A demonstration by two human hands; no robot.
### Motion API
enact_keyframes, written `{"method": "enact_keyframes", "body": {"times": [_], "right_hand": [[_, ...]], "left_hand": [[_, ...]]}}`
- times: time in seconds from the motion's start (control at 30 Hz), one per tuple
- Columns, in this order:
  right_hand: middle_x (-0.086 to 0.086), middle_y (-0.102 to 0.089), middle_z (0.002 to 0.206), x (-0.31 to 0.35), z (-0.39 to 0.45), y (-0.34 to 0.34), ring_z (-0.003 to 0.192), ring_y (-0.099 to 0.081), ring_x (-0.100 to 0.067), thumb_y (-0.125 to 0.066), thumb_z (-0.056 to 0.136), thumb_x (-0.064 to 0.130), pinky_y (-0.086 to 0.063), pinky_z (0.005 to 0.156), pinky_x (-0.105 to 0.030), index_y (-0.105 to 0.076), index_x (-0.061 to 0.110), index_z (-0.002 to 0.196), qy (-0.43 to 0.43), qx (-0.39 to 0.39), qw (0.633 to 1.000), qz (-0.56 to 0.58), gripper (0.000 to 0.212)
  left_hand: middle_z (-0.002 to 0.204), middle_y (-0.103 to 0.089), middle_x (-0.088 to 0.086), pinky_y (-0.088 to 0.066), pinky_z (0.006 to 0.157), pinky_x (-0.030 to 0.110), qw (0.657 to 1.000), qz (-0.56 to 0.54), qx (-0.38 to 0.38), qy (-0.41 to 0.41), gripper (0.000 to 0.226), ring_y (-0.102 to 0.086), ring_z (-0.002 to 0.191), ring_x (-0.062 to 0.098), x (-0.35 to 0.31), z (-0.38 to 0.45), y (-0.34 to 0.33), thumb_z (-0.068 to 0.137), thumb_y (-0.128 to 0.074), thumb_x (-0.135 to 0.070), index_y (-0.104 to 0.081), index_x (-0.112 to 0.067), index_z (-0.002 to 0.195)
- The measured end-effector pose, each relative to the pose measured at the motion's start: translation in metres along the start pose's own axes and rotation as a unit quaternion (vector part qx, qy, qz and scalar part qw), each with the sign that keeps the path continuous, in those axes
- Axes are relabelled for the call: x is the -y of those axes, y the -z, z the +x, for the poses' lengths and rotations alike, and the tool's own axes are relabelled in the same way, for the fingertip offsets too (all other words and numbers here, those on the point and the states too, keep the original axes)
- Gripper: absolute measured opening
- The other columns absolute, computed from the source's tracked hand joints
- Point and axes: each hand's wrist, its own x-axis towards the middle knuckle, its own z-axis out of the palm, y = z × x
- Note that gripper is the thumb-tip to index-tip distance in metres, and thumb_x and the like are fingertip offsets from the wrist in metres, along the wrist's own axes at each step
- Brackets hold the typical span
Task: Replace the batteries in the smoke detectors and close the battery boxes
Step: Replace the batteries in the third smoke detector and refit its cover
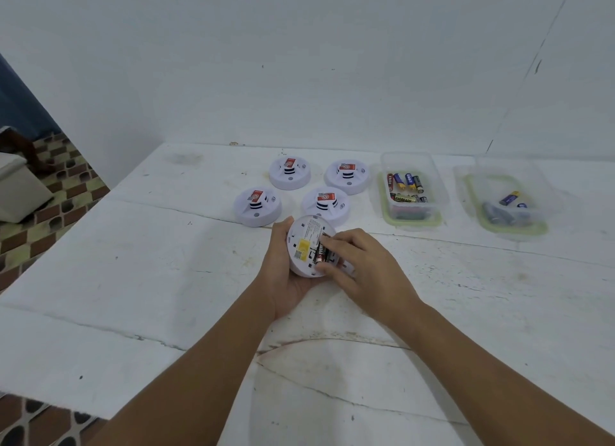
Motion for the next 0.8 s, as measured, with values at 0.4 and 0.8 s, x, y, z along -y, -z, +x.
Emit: {"method": "enact_keyframes", "body": {"times": [0.4,0.8], "right_hand": [[0.008,-0.069,0.110,0.032,0.006,0.012,0.103,-0.065,-0.006,-0.044,0.110,0.028,-0.049,0.083,-0.015,-0.065,0.017,0.117,-0.093,-0.114,0.976,0.159,0.024],[0.015,-0.059,0.079,0.024,-0.002,-0.016,0.074,-0.059,-0.012,-0.053,0.104,0.046,-0.047,0.075,-0.041,-0.044,0.033,0.111,-0.232,0.001,0.968,0.090,0.017]], "left_hand": [[0.120,-0.069,0.020,-0.042,0.113,0.057,1.000,-0.008,0.015,-0.021,0.059,-0.065,0.105,0.034,0.001,-0.001,0.004,0.100,-0.045,-0.055,-0.075,-0.008,0.120],[0.112,-0.072,0.019,-0.055,0.095,0.049,1.000,-0.012,-0.010,-0.014,0.058,-0.071,0.096,0.032,-0.001,-0.004,-0.002,0.102,-0.043,-0.055,-0.073,-0.009,0.118]]}}
